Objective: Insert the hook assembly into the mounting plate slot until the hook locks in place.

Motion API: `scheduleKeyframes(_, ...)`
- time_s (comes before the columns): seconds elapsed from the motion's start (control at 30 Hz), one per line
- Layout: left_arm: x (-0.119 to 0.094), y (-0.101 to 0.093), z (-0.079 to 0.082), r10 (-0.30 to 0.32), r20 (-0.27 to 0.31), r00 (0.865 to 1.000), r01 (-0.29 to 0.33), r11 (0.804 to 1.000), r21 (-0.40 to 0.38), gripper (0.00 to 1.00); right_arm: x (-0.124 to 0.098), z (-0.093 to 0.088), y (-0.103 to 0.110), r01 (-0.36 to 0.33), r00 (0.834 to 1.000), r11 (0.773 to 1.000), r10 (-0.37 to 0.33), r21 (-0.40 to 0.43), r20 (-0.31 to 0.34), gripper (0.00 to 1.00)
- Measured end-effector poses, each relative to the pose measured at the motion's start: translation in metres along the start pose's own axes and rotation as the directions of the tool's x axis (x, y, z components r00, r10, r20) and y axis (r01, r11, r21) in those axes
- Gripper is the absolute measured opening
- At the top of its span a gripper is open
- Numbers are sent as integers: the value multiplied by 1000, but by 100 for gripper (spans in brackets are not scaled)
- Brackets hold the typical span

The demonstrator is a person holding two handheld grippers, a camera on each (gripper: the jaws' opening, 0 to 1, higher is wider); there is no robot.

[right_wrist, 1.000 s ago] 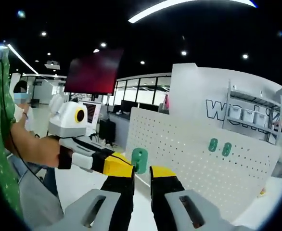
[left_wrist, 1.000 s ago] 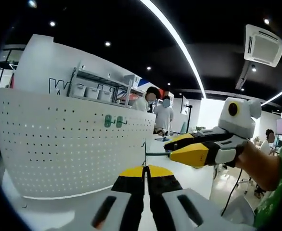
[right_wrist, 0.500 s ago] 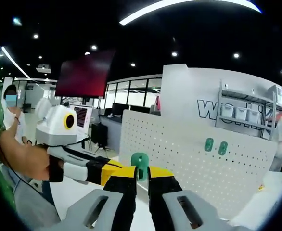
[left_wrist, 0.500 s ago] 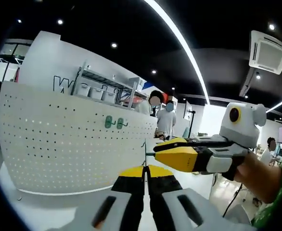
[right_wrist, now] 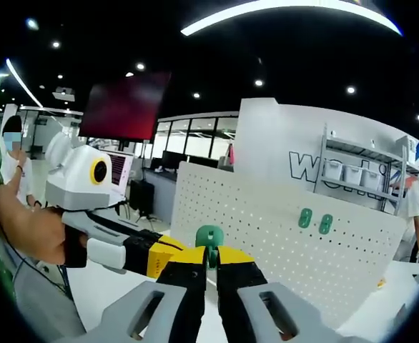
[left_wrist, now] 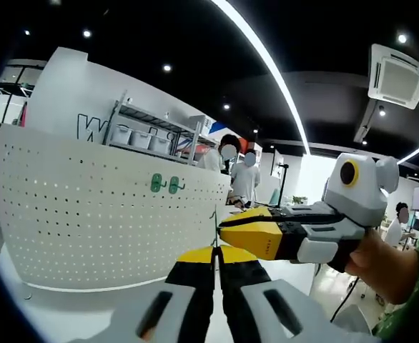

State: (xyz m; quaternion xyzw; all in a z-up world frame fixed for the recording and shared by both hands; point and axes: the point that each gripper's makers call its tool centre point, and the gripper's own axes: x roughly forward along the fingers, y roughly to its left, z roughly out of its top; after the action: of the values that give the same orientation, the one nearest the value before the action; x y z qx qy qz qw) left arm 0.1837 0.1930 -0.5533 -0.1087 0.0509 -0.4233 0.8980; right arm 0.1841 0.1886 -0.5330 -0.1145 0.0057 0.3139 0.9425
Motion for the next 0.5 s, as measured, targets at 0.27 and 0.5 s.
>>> scheduleKeyframes(0.27, 2, -1, -2, -3, -18, 1000, 3, 999, 32, 2, 0, -2, 0, -5, 1000, 1000, 5, 4, -3, 2)
scheduleKeyframes(0.5, 3, 1, -1, 3, -21, 1000, -2, 998, 55, 2, 2, -2, -1, -2, 1000, 1000, 2, 10, -2, 1)
